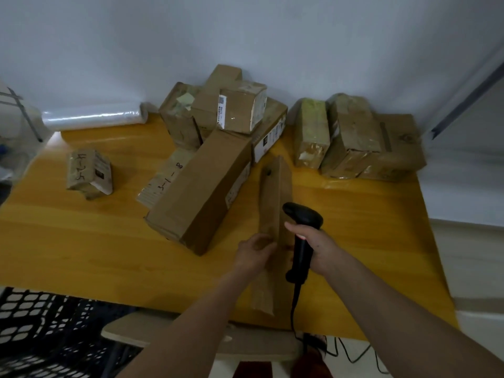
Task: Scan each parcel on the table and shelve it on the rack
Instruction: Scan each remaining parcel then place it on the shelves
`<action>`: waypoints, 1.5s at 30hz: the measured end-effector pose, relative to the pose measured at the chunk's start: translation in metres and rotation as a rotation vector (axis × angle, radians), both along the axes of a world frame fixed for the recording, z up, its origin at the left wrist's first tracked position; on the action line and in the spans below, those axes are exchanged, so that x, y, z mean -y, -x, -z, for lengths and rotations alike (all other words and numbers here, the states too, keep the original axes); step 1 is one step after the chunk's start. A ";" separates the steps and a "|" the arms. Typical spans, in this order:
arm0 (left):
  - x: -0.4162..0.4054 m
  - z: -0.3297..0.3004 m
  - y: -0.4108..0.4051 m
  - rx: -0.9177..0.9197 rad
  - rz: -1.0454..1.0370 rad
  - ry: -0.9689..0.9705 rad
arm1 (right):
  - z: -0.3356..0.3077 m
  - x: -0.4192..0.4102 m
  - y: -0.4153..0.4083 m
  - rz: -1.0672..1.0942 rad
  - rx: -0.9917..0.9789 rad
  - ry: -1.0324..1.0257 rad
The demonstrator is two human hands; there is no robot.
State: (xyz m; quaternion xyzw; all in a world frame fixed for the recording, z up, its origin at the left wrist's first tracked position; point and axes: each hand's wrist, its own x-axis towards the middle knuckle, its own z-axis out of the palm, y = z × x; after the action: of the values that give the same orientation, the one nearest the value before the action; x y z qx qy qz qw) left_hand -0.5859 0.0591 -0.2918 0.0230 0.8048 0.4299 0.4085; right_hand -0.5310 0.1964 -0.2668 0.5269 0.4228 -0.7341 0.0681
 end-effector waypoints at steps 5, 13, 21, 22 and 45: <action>0.006 0.006 -0.001 0.276 -0.188 0.004 | 0.007 -0.003 -0.015 -0.001 -0.023 0.024; -0.018 0.007 -0.010 0.348 -0.186 0.061 | 0.007 -0.016 -0.032 0.050 -0.109 0.094; -0.033 0.008 -0.012 0.009 -0.063 0.193 | -0.004 -0.030 -0.041 -0.105 -0.081 -0.162; -0.034 0.009 -0.013 -0.029 -0.032 0.224 | -0.004 -0.030 -0.041 -0.133 -0.076 -0.175; -0.047 -0.007 -0.031 0.080 -0.205 0.008 | -0.019 -0.043 -0.056 -0.140 -0.168 -0.122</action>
State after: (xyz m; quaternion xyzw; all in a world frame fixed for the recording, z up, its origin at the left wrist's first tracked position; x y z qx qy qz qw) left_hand -0.5544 0.1065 -0.2850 -0.0783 0.7878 0.4668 0.3941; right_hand -0.4746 0.2392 -0.2474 0.4359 0.5068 -0.7420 0.0514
